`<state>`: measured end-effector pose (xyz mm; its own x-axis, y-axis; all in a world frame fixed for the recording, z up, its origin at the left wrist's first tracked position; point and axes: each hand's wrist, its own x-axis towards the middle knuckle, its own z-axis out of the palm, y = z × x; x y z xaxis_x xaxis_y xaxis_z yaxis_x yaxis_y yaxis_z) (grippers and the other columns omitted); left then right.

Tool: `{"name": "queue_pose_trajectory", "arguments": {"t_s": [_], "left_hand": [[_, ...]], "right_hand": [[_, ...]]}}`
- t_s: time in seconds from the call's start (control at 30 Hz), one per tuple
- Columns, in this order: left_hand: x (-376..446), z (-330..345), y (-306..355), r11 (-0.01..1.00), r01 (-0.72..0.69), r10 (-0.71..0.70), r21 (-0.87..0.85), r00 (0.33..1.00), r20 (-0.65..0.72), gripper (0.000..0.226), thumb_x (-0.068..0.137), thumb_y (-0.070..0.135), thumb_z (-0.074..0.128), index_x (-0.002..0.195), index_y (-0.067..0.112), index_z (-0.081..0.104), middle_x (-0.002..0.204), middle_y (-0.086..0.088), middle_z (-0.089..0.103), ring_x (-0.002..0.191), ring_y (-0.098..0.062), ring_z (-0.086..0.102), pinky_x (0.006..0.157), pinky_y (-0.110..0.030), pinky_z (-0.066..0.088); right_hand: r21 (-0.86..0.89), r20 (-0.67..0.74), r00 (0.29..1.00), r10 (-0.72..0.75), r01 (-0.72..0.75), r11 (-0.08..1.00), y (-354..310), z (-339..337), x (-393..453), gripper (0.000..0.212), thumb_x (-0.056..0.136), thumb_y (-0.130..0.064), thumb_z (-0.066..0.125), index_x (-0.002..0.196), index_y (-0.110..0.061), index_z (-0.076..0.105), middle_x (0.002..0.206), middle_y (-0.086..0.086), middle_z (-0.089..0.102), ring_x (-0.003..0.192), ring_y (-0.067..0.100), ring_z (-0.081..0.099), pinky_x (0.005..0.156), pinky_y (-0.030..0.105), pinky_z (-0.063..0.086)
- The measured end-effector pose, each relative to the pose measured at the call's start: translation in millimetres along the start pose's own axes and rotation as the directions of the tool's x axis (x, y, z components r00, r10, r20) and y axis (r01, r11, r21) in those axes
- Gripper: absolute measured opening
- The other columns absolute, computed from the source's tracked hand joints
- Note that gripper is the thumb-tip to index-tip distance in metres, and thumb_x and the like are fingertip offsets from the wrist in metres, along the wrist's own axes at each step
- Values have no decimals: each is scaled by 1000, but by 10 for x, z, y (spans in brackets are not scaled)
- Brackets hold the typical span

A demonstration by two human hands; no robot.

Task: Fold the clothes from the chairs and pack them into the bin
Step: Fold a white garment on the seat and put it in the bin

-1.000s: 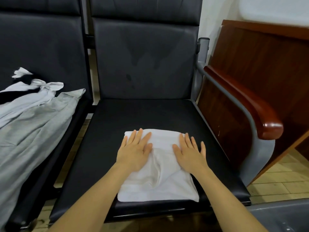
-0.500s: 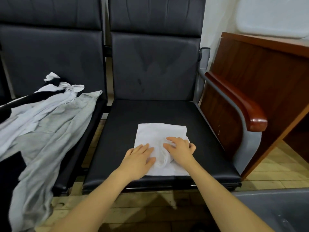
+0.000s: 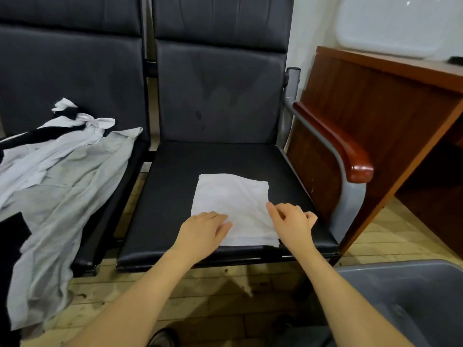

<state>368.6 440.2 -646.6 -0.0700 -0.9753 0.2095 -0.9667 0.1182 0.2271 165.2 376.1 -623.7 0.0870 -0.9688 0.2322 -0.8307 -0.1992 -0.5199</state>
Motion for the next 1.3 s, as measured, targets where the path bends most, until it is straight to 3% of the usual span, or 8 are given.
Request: {"name": "queue_pose_trajectory", "arguments": {"t_s": [0.1,0.2,0.33,0.53,0.7,0.87,1.07,1.3], "left_hand": [[110,-13,13,999,53,-54,-6,995,-86,40,99,40,38,127,19,57,118,2,63,103,-18,58,82,-30,46],[256,-24,21,996,87,-86,25,995,-44,41,100,35,37,136,18,48,140,-2,48,127,-20,43,98,-32,36],[350,79,-23,994,72,-90,78,962,256,57,101,47,19,152,25,5,159,2,-6,146,-19,-8,117,-38,0],[208,56,-171,977,171,-207,124,884,418,68,95,60,11,149,27,-13,156,0,-22,144,-21,-17,118,-43,-3],[83,10,-195,968,184,-240,173,883,404,69,95,60,12,150,25,-12,157,-3,-17,145,-23,-12,119,-42,1],[-47,50,-299,994,109,-108,16,931,349,73,88,69,9,150,32,-2,158,1,-13,144,-21,-16,116,-39,-10],[-283,106,-494,986,-159,162,-57,986,45,76,84,77,9,130,35,54,144,8,43,137,-16,34,107,-26,9],[-374,45,-463,968,-251,250,10,961,-122,56,100,49,20,109,26,71,121,6,65,114,-19,60,95,-28,29]], "right_hand": [[-87,78,987,-143,150,985,-105,112,29,25,98,-34,44,108,-23,65,108,-7,57,102,12,52,94,28,26],[-63,223,935,-276,296,953,-197,244,11,37,101,-30,40,136,-20,49,140,-2,47,125,14,46,105,27,31],[-240,496,865,-72,217,946,-34,294,73,56,100,-49,20,152,-29,12,161,-2,5,147,18,5,117,38,0],[-352,544,836,74,147,925,144,179,132,66,96,-61,12,152,-30,-2,160,-5,-8,147,18,-10,113,50,-14],[-273,351,919,-178,283,920,-114,277,86,56,100,-47,26,151,-24,19,160,-3,10,147,14,5,116,40,-8],[-10,398,800,-448,492,871,-139,326,-25,50,100,-42,40,147,-27,32,155,-10,25,143,9,21,113,21,11],[69,315,787,-531,539,839,-19,226,-171,33,89,-40,61,118,-25,60,117,-11,51,110,10,44,93,20,25],[-51,177,753,-634,651,758,-18,251,-205,25,90,-33,55,102,-23,74,93,-7,62,86,15,58,81,28,42]]}}
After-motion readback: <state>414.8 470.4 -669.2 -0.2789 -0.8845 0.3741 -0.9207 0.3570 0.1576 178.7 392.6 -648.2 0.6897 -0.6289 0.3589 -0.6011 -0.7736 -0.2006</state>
